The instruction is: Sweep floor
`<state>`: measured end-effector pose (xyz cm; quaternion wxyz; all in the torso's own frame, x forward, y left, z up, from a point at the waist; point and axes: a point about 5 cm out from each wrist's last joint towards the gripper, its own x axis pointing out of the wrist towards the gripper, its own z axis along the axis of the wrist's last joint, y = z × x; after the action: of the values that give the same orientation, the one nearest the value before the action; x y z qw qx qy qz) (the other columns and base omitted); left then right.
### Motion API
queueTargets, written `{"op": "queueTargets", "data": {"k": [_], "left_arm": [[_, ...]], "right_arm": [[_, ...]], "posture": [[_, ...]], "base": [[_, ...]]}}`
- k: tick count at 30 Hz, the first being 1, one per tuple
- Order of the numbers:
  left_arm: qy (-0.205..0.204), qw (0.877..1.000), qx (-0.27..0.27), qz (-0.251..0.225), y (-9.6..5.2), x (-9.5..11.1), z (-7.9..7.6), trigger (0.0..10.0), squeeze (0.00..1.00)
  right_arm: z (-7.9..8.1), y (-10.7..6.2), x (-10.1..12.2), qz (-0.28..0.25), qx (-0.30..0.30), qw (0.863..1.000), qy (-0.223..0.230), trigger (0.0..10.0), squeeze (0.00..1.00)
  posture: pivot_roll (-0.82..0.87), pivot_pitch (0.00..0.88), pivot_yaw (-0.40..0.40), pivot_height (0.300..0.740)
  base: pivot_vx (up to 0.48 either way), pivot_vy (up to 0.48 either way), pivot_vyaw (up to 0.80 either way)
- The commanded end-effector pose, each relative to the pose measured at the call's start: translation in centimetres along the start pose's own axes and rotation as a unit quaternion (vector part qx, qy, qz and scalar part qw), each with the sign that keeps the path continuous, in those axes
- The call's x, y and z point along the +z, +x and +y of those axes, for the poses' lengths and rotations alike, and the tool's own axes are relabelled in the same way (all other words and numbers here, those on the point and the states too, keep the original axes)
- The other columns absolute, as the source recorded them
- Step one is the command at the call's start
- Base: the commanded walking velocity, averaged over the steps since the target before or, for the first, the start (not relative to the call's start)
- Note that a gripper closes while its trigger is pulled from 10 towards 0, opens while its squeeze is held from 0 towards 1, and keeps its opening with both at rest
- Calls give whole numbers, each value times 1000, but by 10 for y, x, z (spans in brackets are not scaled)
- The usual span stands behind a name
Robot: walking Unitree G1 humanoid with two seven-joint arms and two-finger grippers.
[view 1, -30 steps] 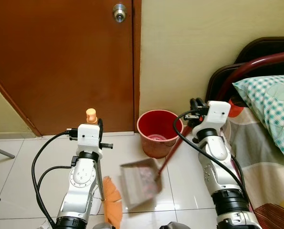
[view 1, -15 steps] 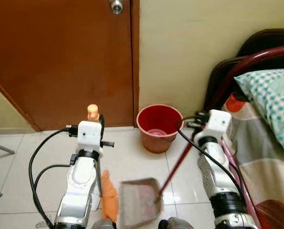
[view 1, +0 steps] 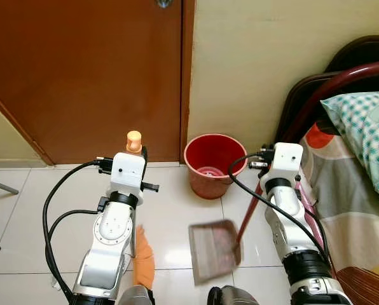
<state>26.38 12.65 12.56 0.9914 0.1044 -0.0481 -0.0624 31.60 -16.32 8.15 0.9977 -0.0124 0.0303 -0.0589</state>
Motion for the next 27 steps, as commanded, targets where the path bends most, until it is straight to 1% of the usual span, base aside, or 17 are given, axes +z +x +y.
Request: {"op": "queueTargets", "data": {"k": [1, 2, 3, 5, 8, 10, 17, 21, 25, 26, 27], "left_arm": [[34, 995, 15, -87, 2, 37, 12, 10000, 0], [31, 994, 18, -105, 5, 48, 15, 10000, 0], [31, 994, 18, -105, 5, 48, 15, 10000, 0], [35, 991, 15, -126, 11, 58, 19, 10000, 0], [36, 989, 23, -138, 19, 63, 27, 10000, 0], [41, 988, 30, -147, 23, 66, 33, 10000, 0], [41, 985, 40, -165, 31, 78, 41, 10000, 0], [42, 984, 43, -166, 31, 79, 43, 10000, 0], [50, 987, 53, -145, 26, 65, 48, 10000, 0], [50, 987, 53, -145, 26, 65, 48, 10000, 0], [58, 989, 58, -124, 23, 54, 53, 10000, 0]], "right_arm": [[0, 1, 3, -14, 1, 1000, -13, 10000, 0], [-5, 1, 1, -11, -6, 1000, -28, 10000, 0], [-5, 1, 1, -11, -6, 1000, -28, 10000, 0], [-8, 1, -1, -8, -8, 1000, -29, 10000, 0], [-8, 2, 0, -11, -4, 999, -46, 10000, 0], [-10, 2, -2, -7, -9, 999, -44, 10000, 0], [-8, 2, -2, -9, -8, 999, -47, 10000, 0], [-7, 2, -3, -10, -6, 999, -49, 10000, 0], [-6, 3, -2, -9, -4, 999, -49, 10000, 0], [-6, 3, -2, -9, -4, 999, -49, 10000, 0], [-6, 3, -2, -9, -4, 999, -48, 10000, 0]], "posture": [[52, 67, -18, 740], [53, 64, -17, 740], [53, 64, -17, 740], [51, 61, -16, 740], [46, 63, -10, 740], [46, 63, -10, 740], [43, 61, -7, 740], [43, 61, -7, 740], [49, 63, -7, 740], [49, 63, -7, 740], [49, 63, -7, 740]], "base": [[0, 0, 0], [0, 0, 0], [0, 0, 0], [0, 0, 0], [0, 0, 0], [0, 0, 0], [0, 0, 0], [0, 0, 0], [0, 0, 0], [0, 0, 0], [0, 0, 0]]}}
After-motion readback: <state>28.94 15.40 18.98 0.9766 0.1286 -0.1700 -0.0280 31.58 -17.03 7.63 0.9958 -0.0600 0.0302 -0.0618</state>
